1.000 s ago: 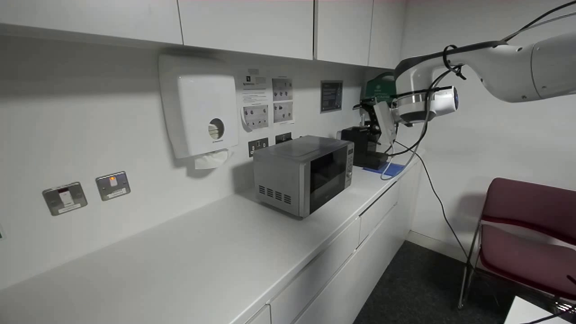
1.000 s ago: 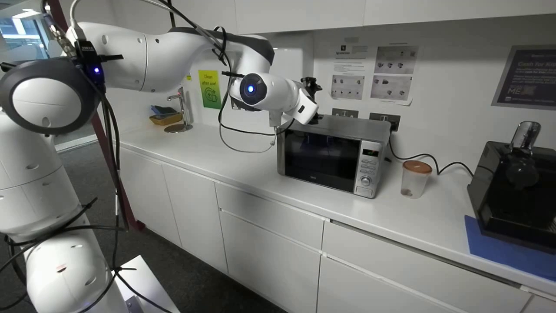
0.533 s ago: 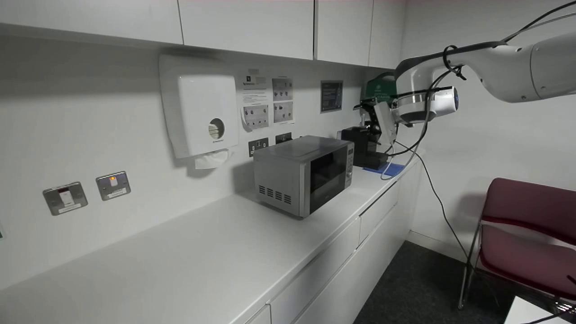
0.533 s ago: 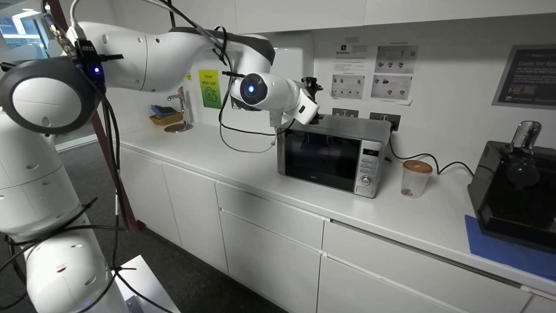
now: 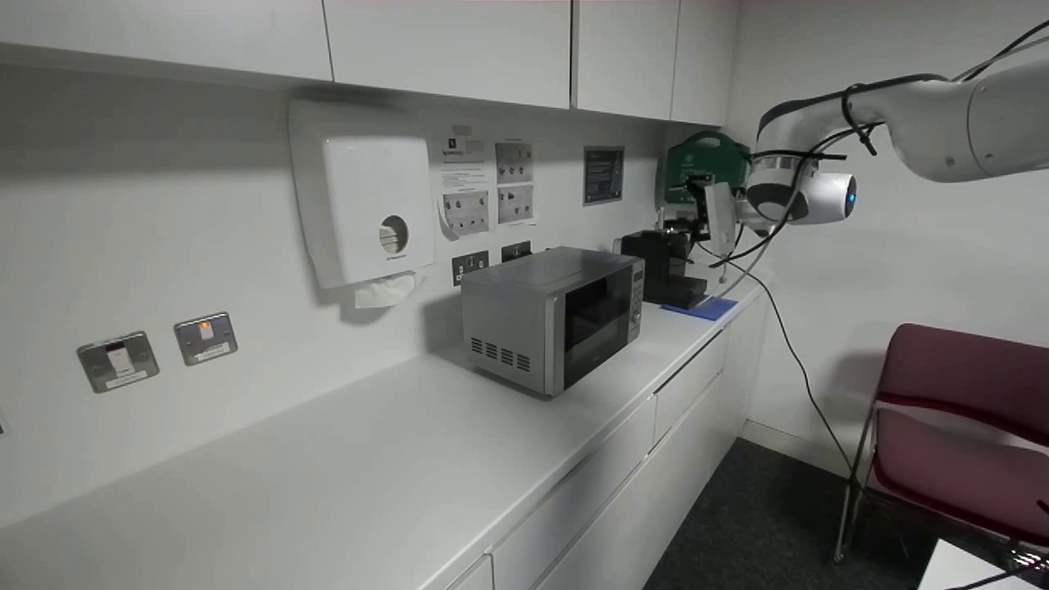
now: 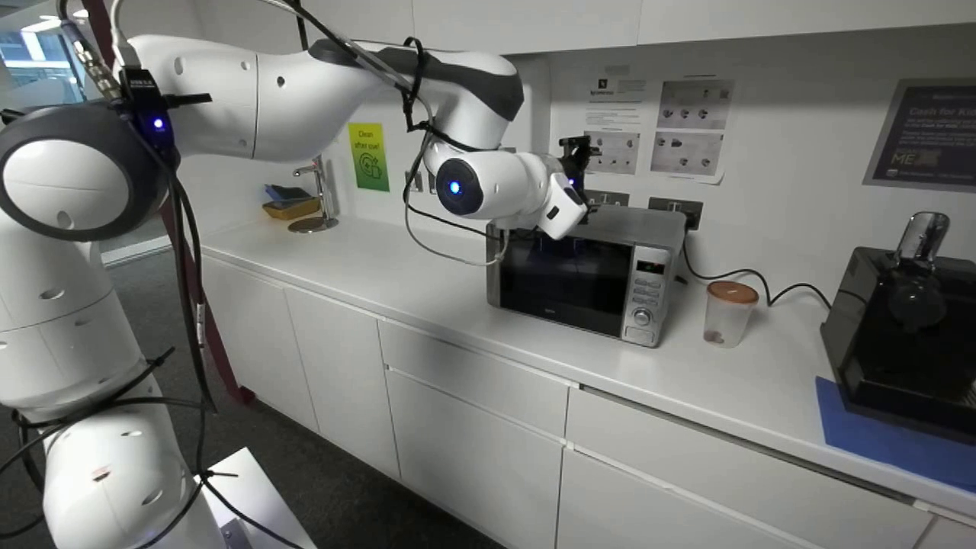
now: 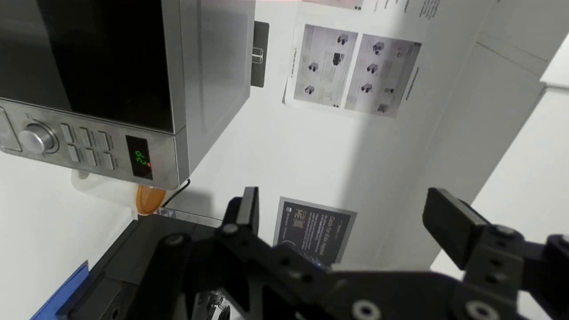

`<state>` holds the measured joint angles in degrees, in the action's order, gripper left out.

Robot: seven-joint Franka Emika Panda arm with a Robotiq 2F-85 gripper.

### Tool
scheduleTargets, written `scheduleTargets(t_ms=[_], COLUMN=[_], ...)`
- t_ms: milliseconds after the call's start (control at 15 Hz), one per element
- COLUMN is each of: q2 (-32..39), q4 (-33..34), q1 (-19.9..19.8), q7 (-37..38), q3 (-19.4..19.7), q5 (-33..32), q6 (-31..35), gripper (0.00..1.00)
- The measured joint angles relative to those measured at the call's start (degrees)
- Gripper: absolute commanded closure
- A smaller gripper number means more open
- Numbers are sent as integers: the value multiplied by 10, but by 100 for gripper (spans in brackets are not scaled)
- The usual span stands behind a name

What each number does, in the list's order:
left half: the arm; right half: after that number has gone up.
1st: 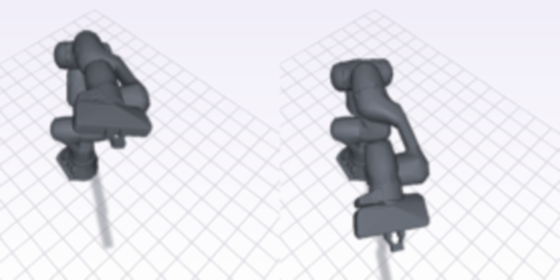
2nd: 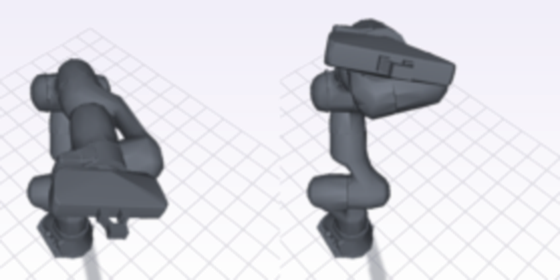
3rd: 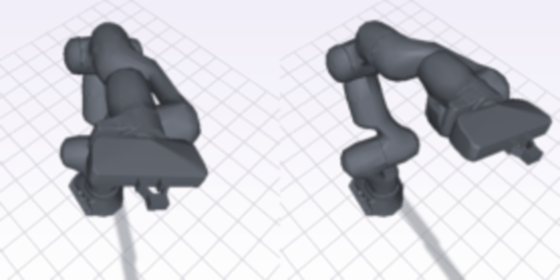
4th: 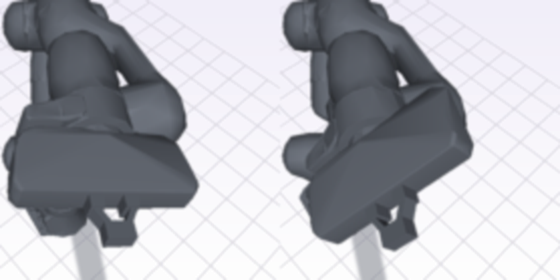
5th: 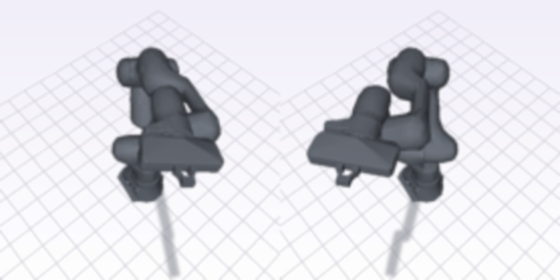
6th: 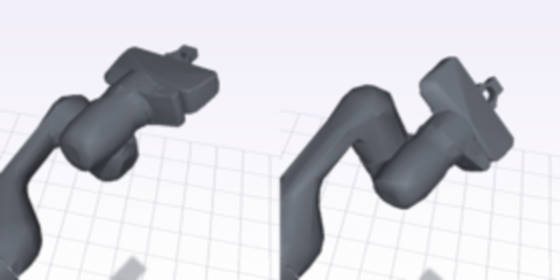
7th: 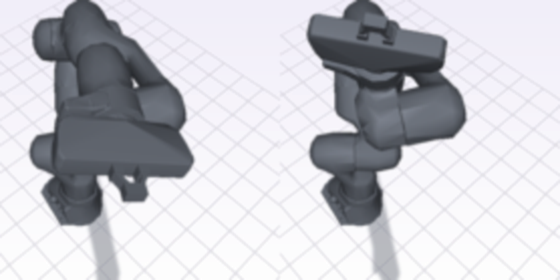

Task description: Press a button on the microwave.

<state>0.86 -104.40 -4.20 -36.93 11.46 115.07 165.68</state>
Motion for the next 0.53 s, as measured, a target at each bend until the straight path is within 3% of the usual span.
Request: scheduleTargets(t_ms=[533], q2=[25], q4=[-43], q1=[-7], q7=[-91], q3=[13], q5=[132], q6=[-19], gripper=[0])
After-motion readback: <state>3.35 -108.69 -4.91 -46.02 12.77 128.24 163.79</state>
